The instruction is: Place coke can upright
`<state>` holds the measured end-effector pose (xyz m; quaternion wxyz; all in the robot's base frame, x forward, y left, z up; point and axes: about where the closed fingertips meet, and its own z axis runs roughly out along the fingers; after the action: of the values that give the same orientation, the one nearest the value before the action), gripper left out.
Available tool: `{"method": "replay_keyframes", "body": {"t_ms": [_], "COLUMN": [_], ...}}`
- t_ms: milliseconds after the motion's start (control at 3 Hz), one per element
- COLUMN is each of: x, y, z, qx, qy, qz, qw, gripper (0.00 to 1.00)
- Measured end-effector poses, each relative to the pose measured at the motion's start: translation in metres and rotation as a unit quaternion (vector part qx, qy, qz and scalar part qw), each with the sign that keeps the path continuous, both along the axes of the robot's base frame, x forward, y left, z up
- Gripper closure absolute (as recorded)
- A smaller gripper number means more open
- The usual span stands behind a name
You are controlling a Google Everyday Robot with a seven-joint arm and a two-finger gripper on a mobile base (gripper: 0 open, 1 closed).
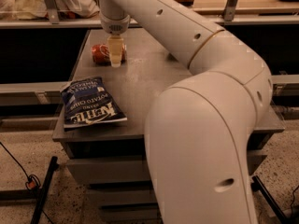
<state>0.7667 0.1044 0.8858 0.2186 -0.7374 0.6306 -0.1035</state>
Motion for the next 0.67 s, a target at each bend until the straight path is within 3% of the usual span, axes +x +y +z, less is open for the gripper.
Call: {"method": "replay_keyframes", "body": {"t_ms": [667], "x": [0.032], "y": [0.031], "z": [-0.029], "qx": [-0.012], "qy": [0.007], "qz": [-0.021], "qw": [0.9997], "gripper": [0.0]}}
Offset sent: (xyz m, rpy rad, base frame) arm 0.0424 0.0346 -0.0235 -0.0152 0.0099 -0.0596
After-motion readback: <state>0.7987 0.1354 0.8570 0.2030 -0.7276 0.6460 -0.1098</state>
